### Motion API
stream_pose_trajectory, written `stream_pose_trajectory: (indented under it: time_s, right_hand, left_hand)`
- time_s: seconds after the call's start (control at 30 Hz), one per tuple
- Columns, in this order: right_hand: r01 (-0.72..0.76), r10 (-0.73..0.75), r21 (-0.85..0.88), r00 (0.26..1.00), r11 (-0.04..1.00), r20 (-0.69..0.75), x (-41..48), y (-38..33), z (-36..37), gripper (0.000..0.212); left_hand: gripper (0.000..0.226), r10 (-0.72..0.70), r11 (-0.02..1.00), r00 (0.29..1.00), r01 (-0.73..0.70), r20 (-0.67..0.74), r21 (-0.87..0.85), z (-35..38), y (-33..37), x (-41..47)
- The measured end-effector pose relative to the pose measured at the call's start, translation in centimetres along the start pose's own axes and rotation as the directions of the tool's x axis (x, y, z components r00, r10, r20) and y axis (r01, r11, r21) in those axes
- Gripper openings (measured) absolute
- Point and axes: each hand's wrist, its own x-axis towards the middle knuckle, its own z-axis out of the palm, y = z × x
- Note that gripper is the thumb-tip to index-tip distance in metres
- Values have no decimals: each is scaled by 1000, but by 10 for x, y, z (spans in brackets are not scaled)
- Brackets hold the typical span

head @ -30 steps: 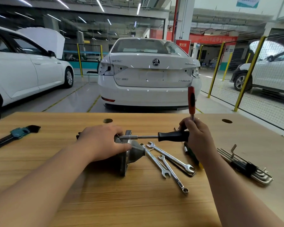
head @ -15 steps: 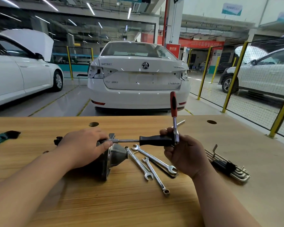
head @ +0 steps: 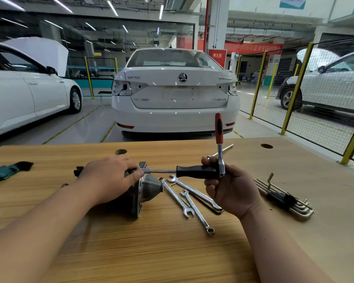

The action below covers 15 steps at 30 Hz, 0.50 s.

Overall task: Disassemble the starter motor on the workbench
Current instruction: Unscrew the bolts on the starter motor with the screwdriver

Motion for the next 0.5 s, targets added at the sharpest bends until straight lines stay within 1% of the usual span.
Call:
stream_pose_trajectory:
  time_s: [0.1,0.27,0.37,0.5]
  right_hand:
    - [-9,9,22,1000,1000,4,0,1,0,28]
    - [-19,19,41,1000,999,0,1,3,-1,17]
    - [5,-5,-15,1000,1000,-9,1,5,2,13]
    - [-6,-14,-150,991,989,-136,2,3,5,21]
  left_hand:
    - [47,-9,1000,1000,9,-7,-4,-1,0,0]
    - [45,-12,1000,1000,12,8,-5,-2,2,0]
    - [45,-25,1000,1000,25,16,-4,-2,3,0]
    - [43,-36,999,999,37,20,-4,-3,5,0]
